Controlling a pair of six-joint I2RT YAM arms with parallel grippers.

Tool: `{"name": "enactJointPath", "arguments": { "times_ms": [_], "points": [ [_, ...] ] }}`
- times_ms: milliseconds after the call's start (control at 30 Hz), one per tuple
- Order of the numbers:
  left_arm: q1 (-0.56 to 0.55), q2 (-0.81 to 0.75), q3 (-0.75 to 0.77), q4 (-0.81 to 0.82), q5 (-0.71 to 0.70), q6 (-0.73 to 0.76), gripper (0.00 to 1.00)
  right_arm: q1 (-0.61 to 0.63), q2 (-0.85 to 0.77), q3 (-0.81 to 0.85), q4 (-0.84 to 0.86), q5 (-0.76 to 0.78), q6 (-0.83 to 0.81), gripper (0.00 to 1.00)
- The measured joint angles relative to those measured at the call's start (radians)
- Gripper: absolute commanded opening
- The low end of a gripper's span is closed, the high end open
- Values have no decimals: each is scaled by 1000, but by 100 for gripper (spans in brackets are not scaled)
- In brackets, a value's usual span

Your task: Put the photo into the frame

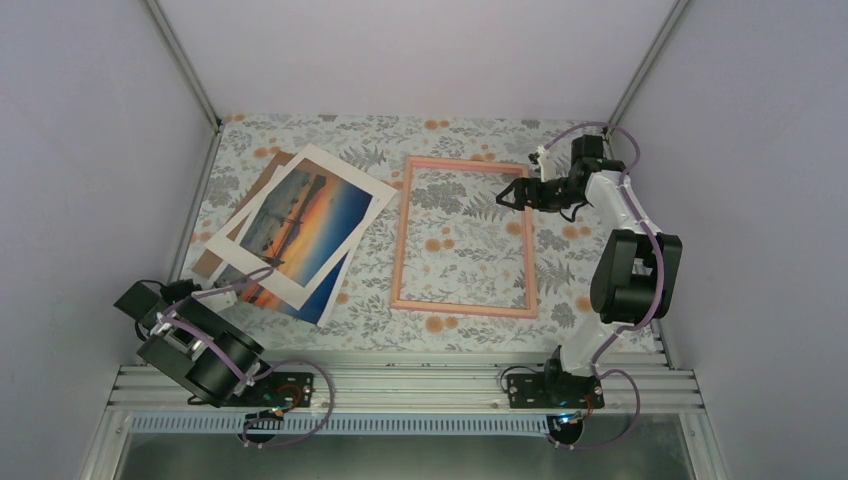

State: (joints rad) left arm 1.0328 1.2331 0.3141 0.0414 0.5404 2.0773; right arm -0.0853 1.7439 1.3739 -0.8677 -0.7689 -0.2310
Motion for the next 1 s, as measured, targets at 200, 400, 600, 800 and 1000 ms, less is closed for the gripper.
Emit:
{"name": "enactJointPath", "arguments": {
  "times_ms": [200,400,600,800,1000],
  "points": [
    [4,-7,58,-60,34,2,2,0,0,0,0,0,0,100],
    [4,-63,195,-184,100,2,2,0,-3,1,-2,-1,-13,100],
    [4,-95,329,-377,161,2,3,23,-33,6,22,-3,-54,100],
    [3,-105,474,-624,209,2,2,166,-151,-13,128,14,-146,100],
    [-12,-57,670,-872,217,2,2,348,-163,-13,195,28,-245,100]
  ]
}}
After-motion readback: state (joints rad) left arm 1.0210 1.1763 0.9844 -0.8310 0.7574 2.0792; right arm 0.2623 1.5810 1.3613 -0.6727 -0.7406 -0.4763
